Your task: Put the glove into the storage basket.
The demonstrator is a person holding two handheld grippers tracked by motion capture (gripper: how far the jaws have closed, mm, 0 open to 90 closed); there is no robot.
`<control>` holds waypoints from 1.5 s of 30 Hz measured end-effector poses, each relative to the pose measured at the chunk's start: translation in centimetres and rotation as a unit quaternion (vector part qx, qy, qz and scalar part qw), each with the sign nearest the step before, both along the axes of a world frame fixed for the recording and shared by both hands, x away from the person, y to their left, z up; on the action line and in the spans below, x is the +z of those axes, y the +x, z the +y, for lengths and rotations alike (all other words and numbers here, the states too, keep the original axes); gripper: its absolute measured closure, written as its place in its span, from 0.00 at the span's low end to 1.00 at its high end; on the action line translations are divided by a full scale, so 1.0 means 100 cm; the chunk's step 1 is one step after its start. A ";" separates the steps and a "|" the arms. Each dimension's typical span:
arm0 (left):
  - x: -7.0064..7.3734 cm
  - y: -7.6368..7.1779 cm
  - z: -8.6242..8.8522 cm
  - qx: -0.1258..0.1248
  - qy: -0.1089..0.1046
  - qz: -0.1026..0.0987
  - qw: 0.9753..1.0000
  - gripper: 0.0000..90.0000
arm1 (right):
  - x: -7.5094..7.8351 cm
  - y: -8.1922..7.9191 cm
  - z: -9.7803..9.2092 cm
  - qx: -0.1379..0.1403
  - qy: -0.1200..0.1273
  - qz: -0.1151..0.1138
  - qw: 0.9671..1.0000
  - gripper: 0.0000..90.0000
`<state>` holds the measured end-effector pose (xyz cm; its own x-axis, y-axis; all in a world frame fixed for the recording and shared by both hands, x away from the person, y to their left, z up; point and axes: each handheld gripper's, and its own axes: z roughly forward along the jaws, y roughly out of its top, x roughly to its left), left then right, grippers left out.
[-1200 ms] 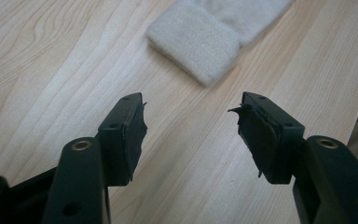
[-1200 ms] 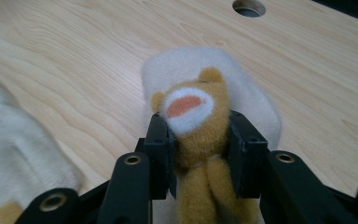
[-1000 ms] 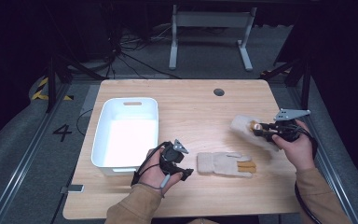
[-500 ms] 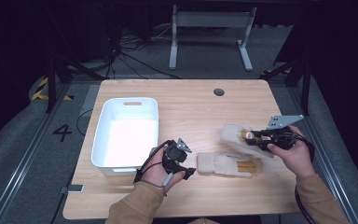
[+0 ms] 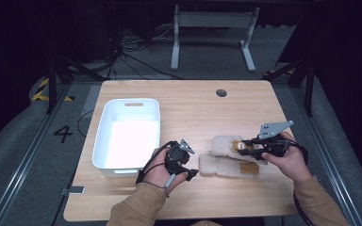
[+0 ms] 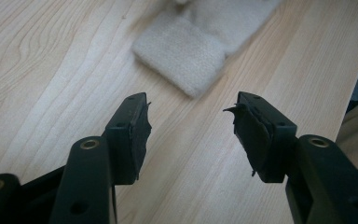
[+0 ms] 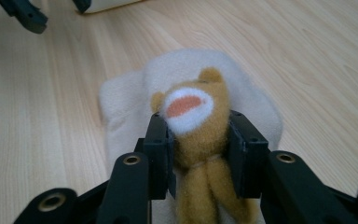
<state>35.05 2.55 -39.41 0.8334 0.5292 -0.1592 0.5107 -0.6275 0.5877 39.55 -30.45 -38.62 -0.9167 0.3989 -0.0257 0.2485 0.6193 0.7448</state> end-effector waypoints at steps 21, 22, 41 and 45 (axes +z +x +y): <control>-0.003 0.000 -0.004 -0.005 0.004 0.005 1.000 0.50 | -0.019 -0.005 0.030 0.107 -0.004 0.012 0.994 0.71; -0.003 0.000 -0.004 -0.007 0.006 0.004 1.000 0.50 | -0.020 -0.005 0.030 0.109 -0.005 0.012 0.994 0.71; -0.009 0.000 -0.009 -0.013 0.013 0.009 1.000 0.49 | -0.038 0.002 0.028 0.103 -0.020 0.040 0.994 0.69; -0.009 0.000 -0.009 -0.012 0.013 0.009 1.000 0.49 | -0.036 -0.001 0.031 0.096 -0.028 0.037 0.994 0.69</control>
